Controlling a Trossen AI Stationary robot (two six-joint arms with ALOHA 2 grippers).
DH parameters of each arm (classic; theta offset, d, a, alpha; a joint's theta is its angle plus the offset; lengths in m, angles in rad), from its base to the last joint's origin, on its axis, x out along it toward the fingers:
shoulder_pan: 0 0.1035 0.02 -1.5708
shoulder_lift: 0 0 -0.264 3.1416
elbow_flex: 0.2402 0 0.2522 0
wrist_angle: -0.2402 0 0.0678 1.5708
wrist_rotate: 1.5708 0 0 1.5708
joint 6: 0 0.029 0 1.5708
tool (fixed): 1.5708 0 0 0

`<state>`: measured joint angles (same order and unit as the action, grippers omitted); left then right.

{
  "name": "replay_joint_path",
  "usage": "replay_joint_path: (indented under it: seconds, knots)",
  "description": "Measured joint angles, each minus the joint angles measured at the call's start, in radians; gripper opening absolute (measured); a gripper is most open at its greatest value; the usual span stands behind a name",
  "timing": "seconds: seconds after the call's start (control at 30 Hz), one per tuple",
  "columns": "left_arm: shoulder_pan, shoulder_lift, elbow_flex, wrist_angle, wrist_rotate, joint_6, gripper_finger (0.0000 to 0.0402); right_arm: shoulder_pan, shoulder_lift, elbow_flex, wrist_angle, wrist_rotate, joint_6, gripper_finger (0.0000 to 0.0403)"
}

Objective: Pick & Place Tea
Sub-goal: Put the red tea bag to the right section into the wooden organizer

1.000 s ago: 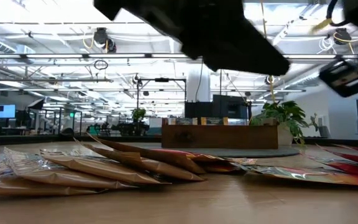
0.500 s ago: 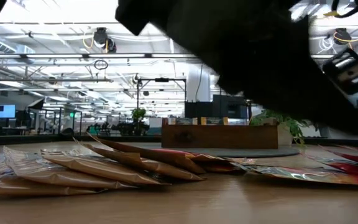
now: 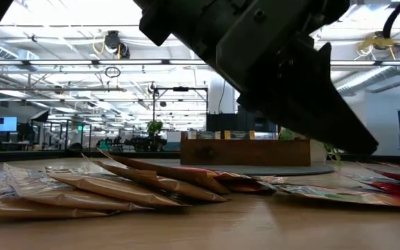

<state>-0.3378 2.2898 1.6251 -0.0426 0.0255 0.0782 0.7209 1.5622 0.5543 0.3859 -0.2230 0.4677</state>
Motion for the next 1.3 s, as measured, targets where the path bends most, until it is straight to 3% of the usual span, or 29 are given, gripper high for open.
replay_joint_path:
  seconds: [0.27, 0.47, 0.73, 0.87, 1.0, 1.3]
  knots:
    - [0.002, 0.0, 0.0, -0.006, -0.008, -0.006, 0.0033, -0.052, 0.102, 0.003, 0.019, 0.105, -0.025, 0.0001]
    - [0.002, 0.0, 0.0, -0.007, -0.088, 0.019, 0.0033, -0.095, 0.118, 0.002, 0.032, 0.162, -0.062, 0.0001]
    - [-0.037, -0.006, 0.0, -0.01, -0.026, 0.043, 0.0033, -0.126, 0.119, -0.001, 0.028, 0.207, -0.061, 0.0]
    - [-0.042, -0.006, 0.0, -0.015, -0.029, 0.043, 0.0033, -0.126, 0.12, -0.001, 0.049, 0.264, -0.061, 0.0]
    - [-0.024, -0.006, 0.0, -0.018, -0.053, 0.032, 0.0033, -0.126, 0.12, -0.004, 0.105, 0.253, -0.08, 0.0]
    - [-0.01, 0.002, 0.0, -0.012, -0.036, 0.03, 0.0033, -0.143, -0.071, -0.006, -0.035, 0.227, -0.157, 0.0017]
